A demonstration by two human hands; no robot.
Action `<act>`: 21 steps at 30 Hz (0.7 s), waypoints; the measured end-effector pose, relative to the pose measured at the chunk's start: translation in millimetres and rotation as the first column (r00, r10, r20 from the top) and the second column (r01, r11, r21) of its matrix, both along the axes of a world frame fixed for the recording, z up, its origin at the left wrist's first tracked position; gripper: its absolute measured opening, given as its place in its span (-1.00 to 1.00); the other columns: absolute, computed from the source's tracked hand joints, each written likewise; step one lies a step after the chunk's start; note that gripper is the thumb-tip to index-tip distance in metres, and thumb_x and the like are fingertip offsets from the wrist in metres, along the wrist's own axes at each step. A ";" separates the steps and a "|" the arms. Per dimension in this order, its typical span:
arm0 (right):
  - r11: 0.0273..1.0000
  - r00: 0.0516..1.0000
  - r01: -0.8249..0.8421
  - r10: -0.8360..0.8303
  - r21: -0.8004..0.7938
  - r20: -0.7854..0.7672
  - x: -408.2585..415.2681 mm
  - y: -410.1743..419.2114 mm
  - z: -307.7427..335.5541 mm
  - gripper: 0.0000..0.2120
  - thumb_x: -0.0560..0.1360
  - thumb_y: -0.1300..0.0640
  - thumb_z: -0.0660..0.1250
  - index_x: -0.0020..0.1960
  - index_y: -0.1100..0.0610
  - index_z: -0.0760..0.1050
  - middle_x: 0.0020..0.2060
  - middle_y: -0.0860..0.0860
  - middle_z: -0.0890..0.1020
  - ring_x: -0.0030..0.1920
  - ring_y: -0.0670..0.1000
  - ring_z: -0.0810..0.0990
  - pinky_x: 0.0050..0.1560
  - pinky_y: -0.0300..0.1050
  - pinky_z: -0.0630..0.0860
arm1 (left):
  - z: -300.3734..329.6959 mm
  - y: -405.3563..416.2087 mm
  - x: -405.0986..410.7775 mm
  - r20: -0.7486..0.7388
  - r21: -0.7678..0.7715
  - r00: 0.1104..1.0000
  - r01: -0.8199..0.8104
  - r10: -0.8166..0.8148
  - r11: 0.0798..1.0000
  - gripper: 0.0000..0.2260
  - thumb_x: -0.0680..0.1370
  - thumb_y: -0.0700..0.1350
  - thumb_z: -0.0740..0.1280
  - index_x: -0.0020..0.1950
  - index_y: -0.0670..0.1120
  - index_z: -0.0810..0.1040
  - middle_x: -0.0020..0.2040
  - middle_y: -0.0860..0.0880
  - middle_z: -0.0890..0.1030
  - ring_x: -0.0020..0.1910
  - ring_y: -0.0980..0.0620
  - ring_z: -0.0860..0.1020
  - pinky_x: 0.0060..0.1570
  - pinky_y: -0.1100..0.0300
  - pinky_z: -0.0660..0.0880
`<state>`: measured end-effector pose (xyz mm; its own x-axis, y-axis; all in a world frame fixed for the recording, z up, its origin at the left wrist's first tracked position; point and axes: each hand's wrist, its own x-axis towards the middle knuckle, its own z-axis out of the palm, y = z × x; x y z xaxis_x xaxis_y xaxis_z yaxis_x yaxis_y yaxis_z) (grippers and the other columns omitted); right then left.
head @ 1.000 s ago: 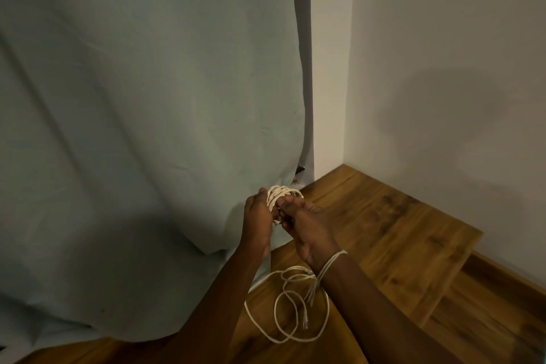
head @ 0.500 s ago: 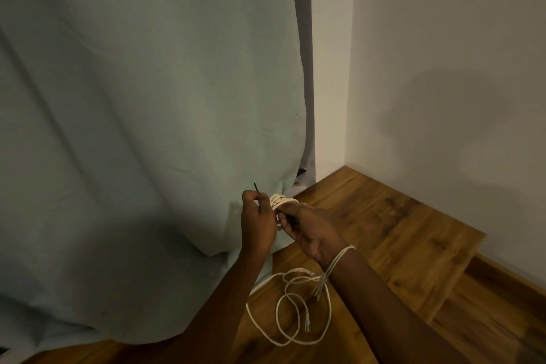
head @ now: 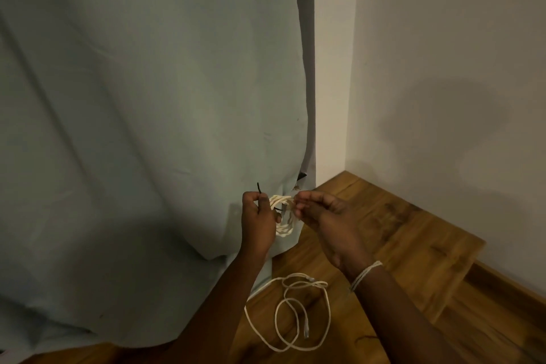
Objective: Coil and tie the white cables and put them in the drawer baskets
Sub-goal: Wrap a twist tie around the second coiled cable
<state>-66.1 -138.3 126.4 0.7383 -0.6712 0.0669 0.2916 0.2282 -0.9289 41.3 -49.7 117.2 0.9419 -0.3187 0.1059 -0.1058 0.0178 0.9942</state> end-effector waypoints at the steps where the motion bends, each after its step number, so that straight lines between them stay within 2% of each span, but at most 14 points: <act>1: 1.000 1.000 -0.001 0.001 -0.026 -0.001 -2.4 -1.5 -4.4 -0.77 0.53 0.43 0.33 0.14 0.26 0.63 0.01 0.16 0.73 0.05 0.09 0.71 0.13 -0.03 0.63 | 1.5 0.6 0.6 -0.018 -0.018 1.000 -0.005 0.004 1.000 -0.89 0.67 -0.11 0.16 0.15 -0.10 0.40 -0.07 -0.21 0.59 -0.29 0.00 0.56 -0.38 0.25 0.49; 5: 0.990 0.998 -0.068 0.066 -0.126 -0.013 -7.6 4.5 -12.2 -0.73 0.49 0.38 0.41 0.17 0.20 0.63 0.04 0.08 0.74 0.07 0.01 0.71 0.05 -0.16 0.65 | 3.9 1.0 1.8 -0.022 -0.054 1.000 -0.007 0.006 0.999 -0.87 0.67 -0.11 0.16 0.17 -0.11 0.40 -0.05 -0.17 0.58 -0.26 0.01 0.57 -0.34 0.23 0.51; 9: 0.982 0.999 0.007 0.002 -0.187 0.049 -1.0 11.4 -6.0 -0.77 0.50 0.31 0.42 0.14 0.19 0.66 -0.03 0.06 0.75 0.01 0.00 0.73 -0.02 -0.19 0.64 | -4.2 -1.2 -4.5 0.072 0.020 0.997 -0.005 0.004 1.000 -0.85 0.67 -0.07 0.15 0.18 -0.09 0.39 0.04 -0.15 0.58 -0.13 0.01 0.61 -0.30 0.27 0.56; 11: 0.985 0.996 0.044 -0.030 -0.169 0.083 3.8 10.1 -1.8 -0.77 0.52 0.31 0.40 0.17 0.19 0.64 -0.06 0.09 0.75 -0.03 0.02 0.74 -0.04 -0.19 0.65 | -6.6 -1.4 -8.3 0.163 0.082 0.987 -0.011 -0.002 0.997 -0.84 0.67 -0.06 0.14 0.19 -0.07 0.40 0.08 -0.12 0.58 -0.07 0.02 0.60 -0.24 0.28 0.56; 12: 0.981 0.994 0.072 -0.056 -0.182 0.091 5.7 8.7 0.7 -0.76 0.53 0.30 0.40 0.18 0.20 0.63 -0.08 0.10 0.76 -0.06 0.03 0.75 -0.05 -0.18 0.66 | -6.3 -1.1 -10.2 0.228 0.117 0.974 -0.018 -0.009 0.993 -0.84 0.67 -0.06 0.14 0.20 -0.06 0.41 0.08 -0.07 0.58 -0.07 0.08 0.59 -0.24 0.34 0.54; 15: 0.941 0.986 0.163 -0.142 -0.297 0.091 11.3 3.3 6.2 -0.82 0.54 0.26 0.40 0.13 0.22 0.62 -0.17 0.07 0.75 -0.15 0.02 0.75 -0.10 -0.14 0.69 | -3.5 0.2 -15.6 0.399 0.186 0.914 -0.002 -0.074 0.982 -0.83 0.67 -0.12 0.13 0.17 -0.08 0.48 -0.03 0.03 0.58 -0.16 0.20 0.56 -0.29 0.47 0.47; 18: 0.868 0.974 0.226 -0.212 -0.442 0.081 16.0 -3.7 6.7 -0.85 0.53 0.23 0.42 0.09 0.16 0.68 -0.13 0.02 0.75 -0.14 -0.06 0.73 -0.11 -0.23 0.66 | -2.6 -0.3 -20.0 0.508 0.232 0.850 0.022 -0.141 0.972 -0.78 0.66 -0.07 0.14 0.17 -0.08 0.53 -0.05 0.08 0.62 -0.16 0.25 0.57 -0.22 0.49 0.49; 21: 0.863 0.979 0.202 -0.196 -0.462 0.062 16.6 -10.0 8.0 -0.84 0.52 0.22 0.43 0.09 0.19 0.69 -0.12 0.04 0.75 -0.14 -0.06 0.72 -0.12 -0.22 0.65 | -2.1 0.0 -19.7 0.555 0.237 0.822 -0.007 -0.130 0.971 -0.79 0.66 -0.05 0.16 0.19 -0.05 0.54 -0.06 0.15 0.60 -0.18 0.32 0.55 -0.19 0.50 0.48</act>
<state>-49.5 -148.3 134.4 0.5892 -0.6931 0.4153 0.2971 -0.2921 -0.9091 21.6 -49.7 115.1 0.7158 -0.4526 0.5318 -0.6538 -0.1668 0.7381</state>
